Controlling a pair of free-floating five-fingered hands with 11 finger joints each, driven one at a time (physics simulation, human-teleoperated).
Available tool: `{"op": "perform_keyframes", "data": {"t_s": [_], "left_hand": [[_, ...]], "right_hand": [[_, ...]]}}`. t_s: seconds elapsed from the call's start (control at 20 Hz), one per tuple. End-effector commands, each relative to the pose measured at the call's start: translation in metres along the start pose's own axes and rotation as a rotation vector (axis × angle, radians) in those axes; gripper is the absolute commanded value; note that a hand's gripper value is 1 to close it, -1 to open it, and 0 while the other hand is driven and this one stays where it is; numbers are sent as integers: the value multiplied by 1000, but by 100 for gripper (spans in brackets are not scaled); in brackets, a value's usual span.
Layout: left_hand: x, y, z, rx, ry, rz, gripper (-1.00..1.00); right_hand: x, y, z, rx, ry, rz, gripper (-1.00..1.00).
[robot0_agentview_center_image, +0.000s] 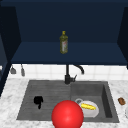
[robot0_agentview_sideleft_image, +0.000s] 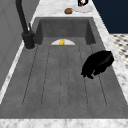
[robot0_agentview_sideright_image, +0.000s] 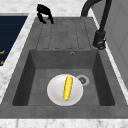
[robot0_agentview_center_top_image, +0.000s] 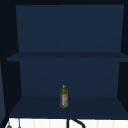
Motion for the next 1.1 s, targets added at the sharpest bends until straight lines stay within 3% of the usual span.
{"op": "perform_keyframes", "data": {"t_s": [0.0,0.3,1.05], "left_hand": [[0,0,0,0,0,0,0],[0,0,0,0,0,0,0],[0,0,0,0,0,0,0]], "right_hand": [[22,-16,14,-48,32,-25,100],[69,-25,29,-15,31,19,100],[186,-66,75,-42,34,15,100]]}}
